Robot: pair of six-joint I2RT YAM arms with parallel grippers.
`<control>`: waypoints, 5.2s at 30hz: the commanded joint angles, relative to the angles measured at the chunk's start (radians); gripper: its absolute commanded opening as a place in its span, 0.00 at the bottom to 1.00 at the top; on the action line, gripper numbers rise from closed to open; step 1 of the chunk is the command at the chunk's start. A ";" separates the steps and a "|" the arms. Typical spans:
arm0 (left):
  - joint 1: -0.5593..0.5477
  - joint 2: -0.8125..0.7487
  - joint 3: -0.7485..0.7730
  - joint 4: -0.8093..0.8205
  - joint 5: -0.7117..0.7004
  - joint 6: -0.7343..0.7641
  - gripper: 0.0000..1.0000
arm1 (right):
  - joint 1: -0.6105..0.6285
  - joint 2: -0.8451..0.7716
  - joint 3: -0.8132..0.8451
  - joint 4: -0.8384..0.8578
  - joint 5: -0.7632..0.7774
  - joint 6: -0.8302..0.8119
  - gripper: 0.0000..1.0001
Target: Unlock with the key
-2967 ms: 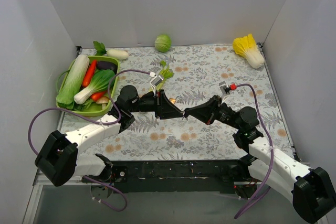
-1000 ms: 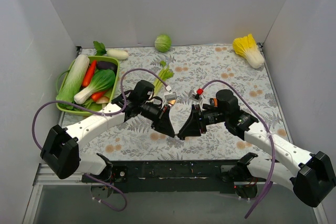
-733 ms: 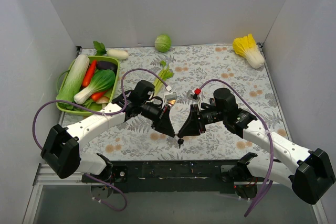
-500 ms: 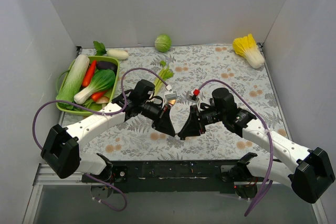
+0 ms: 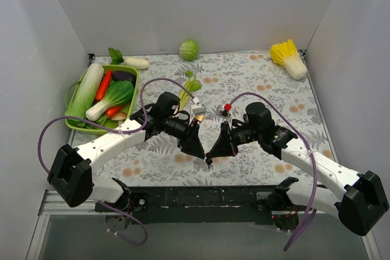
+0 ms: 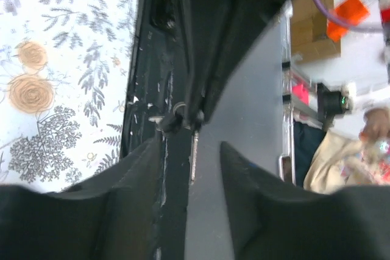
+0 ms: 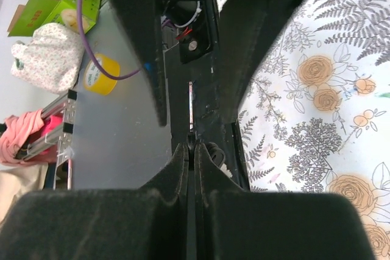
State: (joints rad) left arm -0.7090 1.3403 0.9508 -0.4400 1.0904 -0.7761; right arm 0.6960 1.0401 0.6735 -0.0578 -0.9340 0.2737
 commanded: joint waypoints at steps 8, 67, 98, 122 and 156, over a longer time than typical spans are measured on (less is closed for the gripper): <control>0.002 -0.133 -0.038 0.289 -0.619 -0.121 0.98 | -0.108 -0.141 -0.060 0.049 0.380 0.094 0.01; -0.211 1.180 1.112 0.118 -0.794 0.394 0.77 | -0.655 -0.497 0.103 -0.235 0.652 0.081 0.01; -0.015 0.818 0.840 0.409 -0.770 -0.429 0.00 | -0.655 -0.555 -0.001 -0.292 0.663 0.016 0.01; 0.057 0.344 0.145 0.719 -0.975 -0.848 0.00 | -0.235 -0.338 -0.239 0.153 0.785 0.315 0.01; 0.055 0.135 -0.133 0.784 -1.138 -0.887 0.00 | 0.137 0.270 0.058 0.421 1.089 0.348 0.01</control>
State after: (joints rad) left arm -0.6537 1.5314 0.8234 0.2947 -0.0280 -1.6653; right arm 0.8291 1.2919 0.6708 0.3172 0.1291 0.6296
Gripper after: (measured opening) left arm 0.465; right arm 0.039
